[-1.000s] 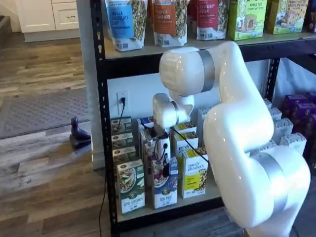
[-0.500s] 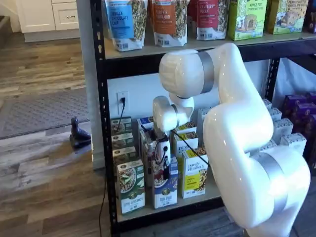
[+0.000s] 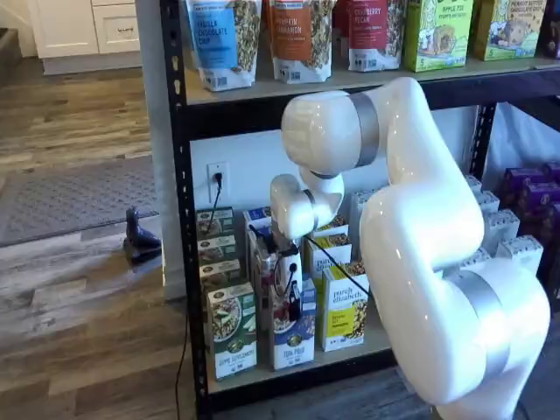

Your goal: Pick up the blue and white box that is on the bottom shelf, the second box from the left

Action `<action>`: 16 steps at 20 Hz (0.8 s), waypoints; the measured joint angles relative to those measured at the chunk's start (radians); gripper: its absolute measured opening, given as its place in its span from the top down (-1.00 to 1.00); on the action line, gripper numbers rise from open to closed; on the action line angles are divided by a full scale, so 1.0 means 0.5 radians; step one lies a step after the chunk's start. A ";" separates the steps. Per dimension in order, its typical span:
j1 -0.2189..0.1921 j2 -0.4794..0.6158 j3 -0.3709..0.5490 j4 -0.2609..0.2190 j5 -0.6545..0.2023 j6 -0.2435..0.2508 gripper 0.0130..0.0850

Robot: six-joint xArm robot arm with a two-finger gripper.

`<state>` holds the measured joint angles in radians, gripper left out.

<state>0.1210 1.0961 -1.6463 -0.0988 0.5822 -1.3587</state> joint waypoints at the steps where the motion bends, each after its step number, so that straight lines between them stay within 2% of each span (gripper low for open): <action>1: 0.002 0.002 0.000 0.000 -0.007 0.002 -0.78; 2: 0.003 0.004 0.001 -0.001 -0.010 0.004 -0.78; 5: 0.008 0.009 -0.006 -0.002 -0.006 0.010 -0.56; 10: 0.013 0.013 -0.003 -0.036 -0.007 0.044 -0.56; 11: 0.014 0.012 0.000 -0.031 -0.006 0.041 -0.44; 12: 0.014 0.011 0.001 -0.025 -0.002 0.036 -0.44; 14: 0.013 0.006 0.004 -0.014 0.003 0.026 -0.22; 16: 0.013 0.002 0.004 -0.020 0.016 0.031 -0.22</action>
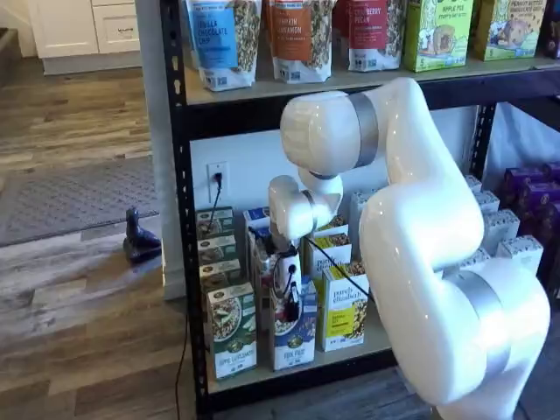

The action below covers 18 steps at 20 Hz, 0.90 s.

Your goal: Pick up the blue and white box that is on the bottom shelf, the second box from the left

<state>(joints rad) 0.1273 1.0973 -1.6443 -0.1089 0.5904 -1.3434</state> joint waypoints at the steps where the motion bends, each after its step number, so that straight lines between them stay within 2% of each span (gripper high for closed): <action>1: 0.000 -0.002 -0.003 -0.009 0.015 0.007 -0.22; 9: -0.017 -0.073 0.099 -0.055 -0.026 0.031 -0.22; 13: -0.030 -0.126 0.180 -0.044 -0.072 0.010 -0.22; 14: -0.032 -0.137 0.196 -0.037 -0.080 0.002 -0.11; 18: -0.031 -0.155 0.219 -0.062 -0.083 0.026 -0.11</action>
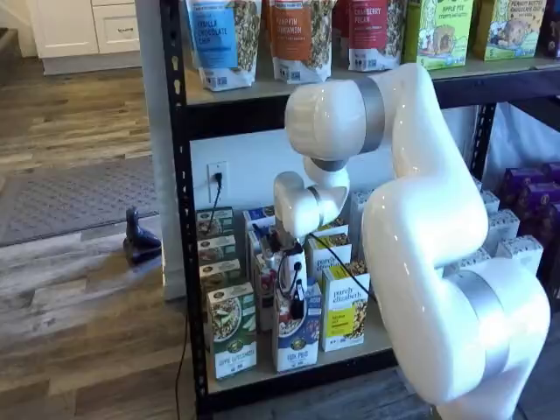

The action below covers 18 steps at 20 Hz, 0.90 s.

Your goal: Pick up the blue and white box that is on the bottom shelf, the second box from the left

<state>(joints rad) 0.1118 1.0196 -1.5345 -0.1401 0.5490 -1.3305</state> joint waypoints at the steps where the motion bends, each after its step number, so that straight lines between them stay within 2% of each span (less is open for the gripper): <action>1: 0.001 -0.001 0.000 -0.005 0.004 0.005 -0.11; 9: 0.015 -0.060 0.038 0.032 0.031 -0.013 -0.11; 18: 0.044 -0.215 0.191 0.010 0.048 0.035 -0.11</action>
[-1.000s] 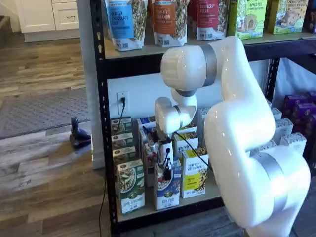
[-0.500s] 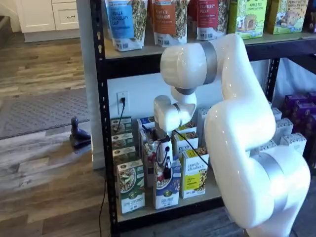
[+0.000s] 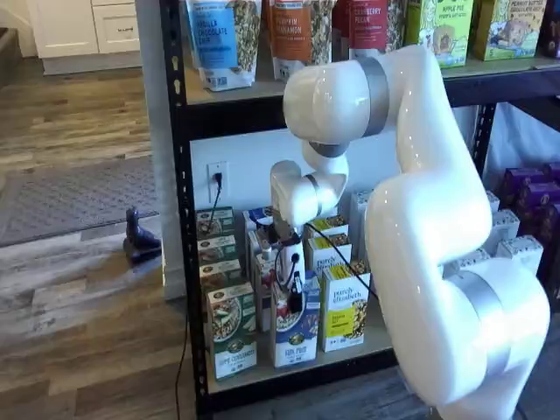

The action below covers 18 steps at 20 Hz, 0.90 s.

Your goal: Pick up the blue and white box that is on the bottom shelf, the second box from the left

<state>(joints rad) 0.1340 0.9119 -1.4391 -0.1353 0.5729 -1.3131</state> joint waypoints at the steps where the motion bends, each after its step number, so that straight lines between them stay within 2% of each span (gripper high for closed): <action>1: 0.003 -0.025 0.027 0.000 0.000 0.003 -0.11; 18: 0.072 -0.359 0.442 -0.087 -0.081 0.152 -0.11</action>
<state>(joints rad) 0.1701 0.7325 -1.2180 -0.1787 0.5325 -1.2371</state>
